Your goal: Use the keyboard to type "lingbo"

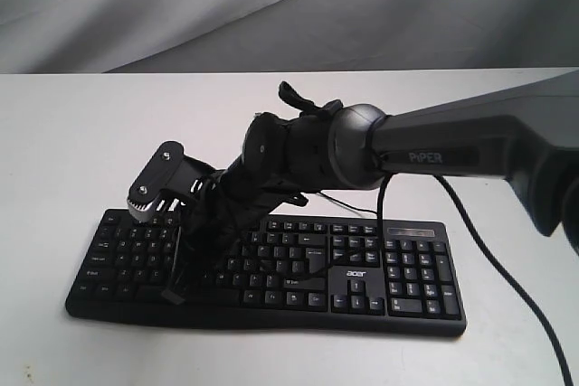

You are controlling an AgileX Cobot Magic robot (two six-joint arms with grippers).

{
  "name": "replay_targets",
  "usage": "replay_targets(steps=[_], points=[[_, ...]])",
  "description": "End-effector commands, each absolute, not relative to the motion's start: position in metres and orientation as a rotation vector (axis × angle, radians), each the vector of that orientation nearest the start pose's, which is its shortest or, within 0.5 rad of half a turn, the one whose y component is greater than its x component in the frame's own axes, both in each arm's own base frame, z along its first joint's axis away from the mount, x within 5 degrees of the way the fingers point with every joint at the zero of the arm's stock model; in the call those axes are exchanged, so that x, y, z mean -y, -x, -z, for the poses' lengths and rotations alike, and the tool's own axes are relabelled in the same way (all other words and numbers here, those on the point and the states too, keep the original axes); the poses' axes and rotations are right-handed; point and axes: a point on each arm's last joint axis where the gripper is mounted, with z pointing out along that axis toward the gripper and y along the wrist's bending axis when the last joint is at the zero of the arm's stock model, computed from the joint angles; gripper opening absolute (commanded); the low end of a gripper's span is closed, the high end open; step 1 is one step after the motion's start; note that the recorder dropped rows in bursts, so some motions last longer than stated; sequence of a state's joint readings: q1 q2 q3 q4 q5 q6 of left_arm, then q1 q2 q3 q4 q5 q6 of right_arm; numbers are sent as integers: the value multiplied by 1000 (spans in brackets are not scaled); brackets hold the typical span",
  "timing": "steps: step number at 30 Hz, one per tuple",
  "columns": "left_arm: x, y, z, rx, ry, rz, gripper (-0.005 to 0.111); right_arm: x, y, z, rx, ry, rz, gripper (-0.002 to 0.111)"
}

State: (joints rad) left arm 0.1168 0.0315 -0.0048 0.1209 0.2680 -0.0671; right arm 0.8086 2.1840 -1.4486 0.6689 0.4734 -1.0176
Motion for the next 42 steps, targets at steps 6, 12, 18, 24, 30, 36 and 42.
replay_targets(steps=[6, 12, 18, 24, 30, 36, 42], points=[[-10, -57, -188, -1781, 88, -144, 1, -344, -296, -122, -2103, 1576, -515, 0], [-10, -57, -188, -1781, 88, -144, 1, -344, -296, -119, -2107, 1577, -514, 0], [-10, -57, -188, -1781, 88, -144, 1, -344, -297, -119, -2108, 1575, -512, 0], [-10, -57, -188, -1781, 88, -144, 1, -342, -294, -141, -2069, 1591, -525, 0], [-10, -57, -188, -1781, 88, -144, 1, -340, -289, -138, -2091, 1622, -543, 0], [-10, -57, -188, -1781, 88, -144, 1, -337, -285, -132, -2116, 1637, -549, 0], [-10, -57, -188, -1781, 88, -144, 1, -337, -285, -132, -2116, 1637, -549, 0]])
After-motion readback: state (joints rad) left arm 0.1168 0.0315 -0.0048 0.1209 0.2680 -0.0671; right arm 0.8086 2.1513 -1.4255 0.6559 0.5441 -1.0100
